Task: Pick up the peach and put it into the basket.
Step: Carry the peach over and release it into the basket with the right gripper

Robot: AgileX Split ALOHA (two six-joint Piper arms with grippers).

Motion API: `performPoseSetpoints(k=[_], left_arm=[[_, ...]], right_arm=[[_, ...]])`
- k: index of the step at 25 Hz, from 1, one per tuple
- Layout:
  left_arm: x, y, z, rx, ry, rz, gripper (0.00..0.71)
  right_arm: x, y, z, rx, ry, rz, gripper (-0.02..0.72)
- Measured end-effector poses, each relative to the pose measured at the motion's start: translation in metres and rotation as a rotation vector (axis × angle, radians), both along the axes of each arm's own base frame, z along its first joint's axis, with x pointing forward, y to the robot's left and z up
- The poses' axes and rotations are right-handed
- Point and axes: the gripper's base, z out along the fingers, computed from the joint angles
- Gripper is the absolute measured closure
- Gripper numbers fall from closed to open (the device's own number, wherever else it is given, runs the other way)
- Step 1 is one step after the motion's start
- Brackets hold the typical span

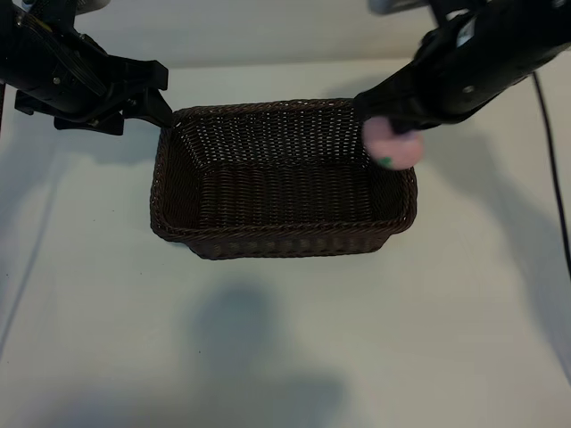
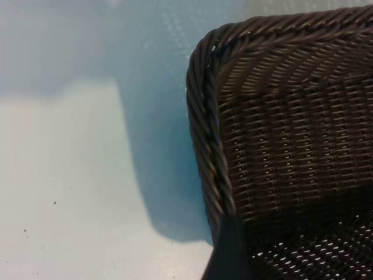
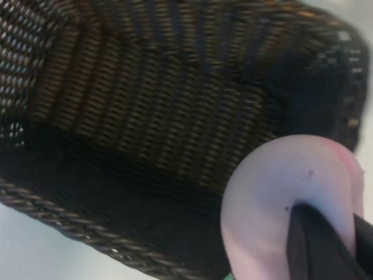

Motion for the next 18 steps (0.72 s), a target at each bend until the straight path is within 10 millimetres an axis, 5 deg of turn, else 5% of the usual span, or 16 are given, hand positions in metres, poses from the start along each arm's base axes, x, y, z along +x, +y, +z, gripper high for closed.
performPoseSetpoints(k=[10,18], left_arm=[[0.000,0.000,0.000,0.000,0.000,0.000,0.141],[0.000,0.000,0.000,0.000,0.000,0.000,0.141]], right_arm=[[0.018,0.058,-0.033,-0.030,0.041,0.108,0.660],[0.034,0.070,-0.058,-0.079,0.094,0.123,0.660]])
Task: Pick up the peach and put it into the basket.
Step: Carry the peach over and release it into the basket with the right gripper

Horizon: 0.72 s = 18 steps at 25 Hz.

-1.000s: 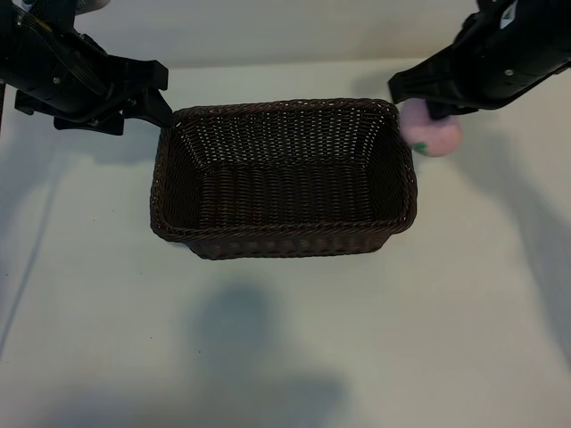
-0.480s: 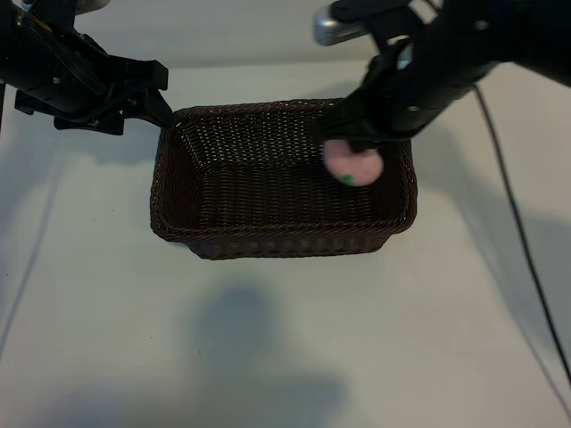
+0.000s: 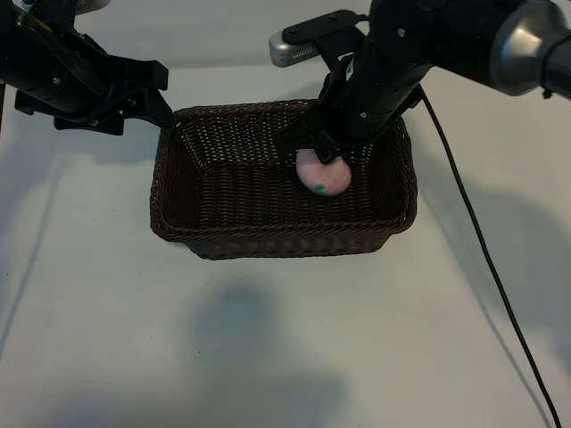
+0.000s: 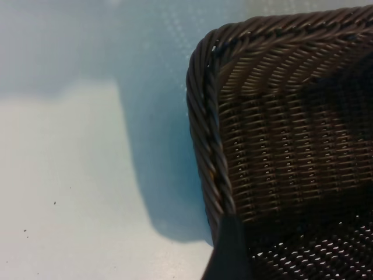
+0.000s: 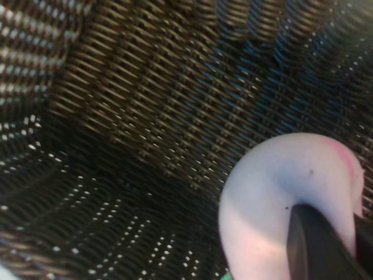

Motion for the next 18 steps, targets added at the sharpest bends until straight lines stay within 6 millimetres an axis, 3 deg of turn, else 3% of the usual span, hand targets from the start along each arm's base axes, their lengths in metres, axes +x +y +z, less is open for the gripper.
performPoseSetpoints(k=[18], left_arm=[[0.000,0.000,0.000,0.000,0.000,0.000,0.141]], right_arm=[[0.007,0.003,-0.041,-0.092,0.063,0.024,0.662]])
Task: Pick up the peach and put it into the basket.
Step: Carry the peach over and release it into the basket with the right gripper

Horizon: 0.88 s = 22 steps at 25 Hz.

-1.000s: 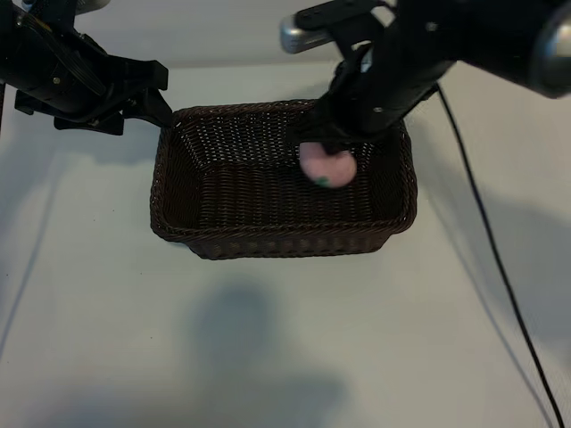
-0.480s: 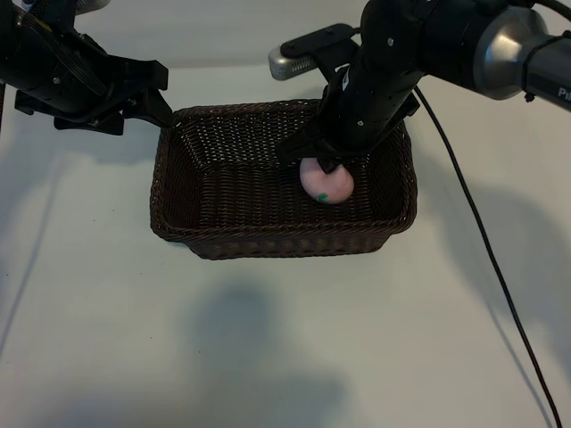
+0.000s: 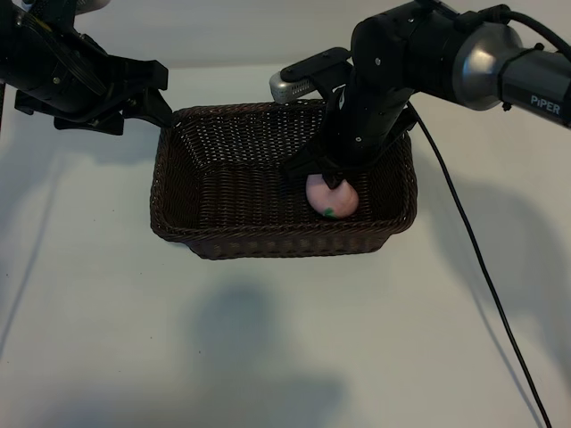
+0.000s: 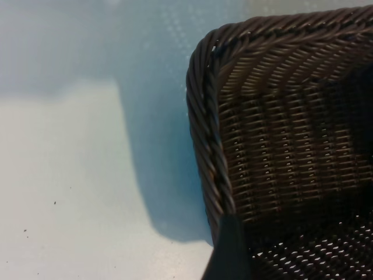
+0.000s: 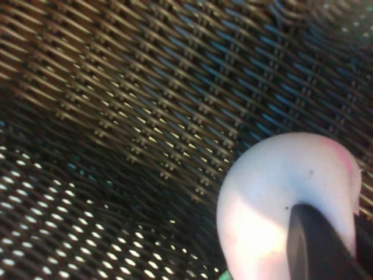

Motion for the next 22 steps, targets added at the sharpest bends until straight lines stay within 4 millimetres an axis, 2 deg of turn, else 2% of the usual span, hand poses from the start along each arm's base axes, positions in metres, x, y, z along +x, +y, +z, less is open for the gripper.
performPoseSetpoints(k=[6,9,11,17,19,22], left_arm=[[0.0000,0.0000,0.0000,0.000,0.000,0.000,0.141],[0.0000,0.0000,0.0000,0.000,0.000,0.000,0.141],[0.0000,0.0000,0.0000,0.000,0.000,0.000,0.141],[0.0000,0.0000,0.0000,0.000,0.000,0.000,0.141],[0.0000,0.0000,0.0000,0.000,0.000,0.000,0.141],[0.0000,0.0000,0.0000,0.000,0.000,0.000,0.141]], right_arm=[[0.0002,0.0001,-0.0010,-0.001,0.001,0.000,0.659],[0.0003,0.0002,-0.0005,-0.001,0.001,0.000,0.621],[0.0009,0.0007,0.0013,0.001,-0.001,0.001,0.552],[0.0011,0.0009,0.0020,0.001,-0.001,0.001,0.235],[0.0010,0.0010,0.0023,0.002,0.000,0.001,0.181],[0.0007,0.0007,0.0031,0.001,0.001,0.001,0.152]])
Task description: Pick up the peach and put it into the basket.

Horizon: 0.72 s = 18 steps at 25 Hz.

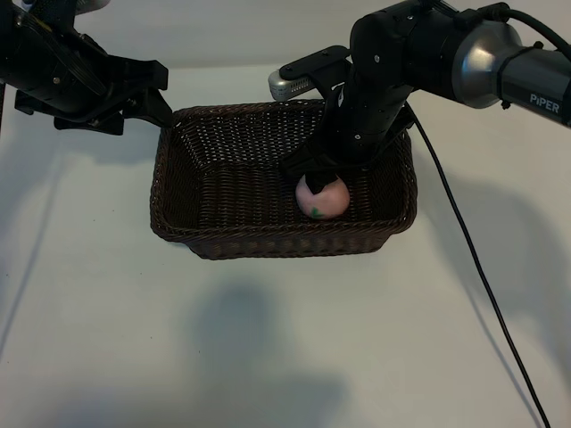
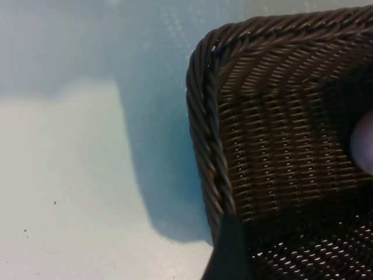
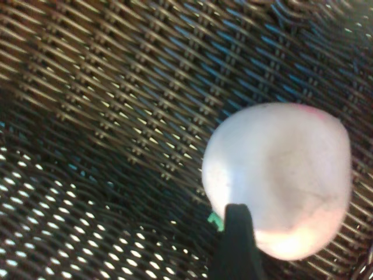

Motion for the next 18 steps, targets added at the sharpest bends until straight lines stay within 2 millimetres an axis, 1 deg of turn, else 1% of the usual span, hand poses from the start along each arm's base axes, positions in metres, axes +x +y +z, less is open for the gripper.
performPoseSetpoints(k=[3,5,13,18], left_arm=[[0.000,0.000,0.000,0.000,0.000,0.000,0.141],[0.000,0.000,0.000,0.000,0.000,0.000,0.141],[0.000,0.000,0.000,0.000,0.000,0.000,0.141],[0.000,0.000,0.000,0.000,0.000,0.000,0.141]], right_arm=[[-0.001,-0.001,0.004,0.003,-0.003,0.001,0.146],[-0.002,-0.001,0.012,0.008,-0.009,0.003,0.144],[0.004,0.003,0.066,0.022,-0.046,0.026,0.143],[0.006,0.004,0.087,0.038,-0.073,0.032,0.143]])
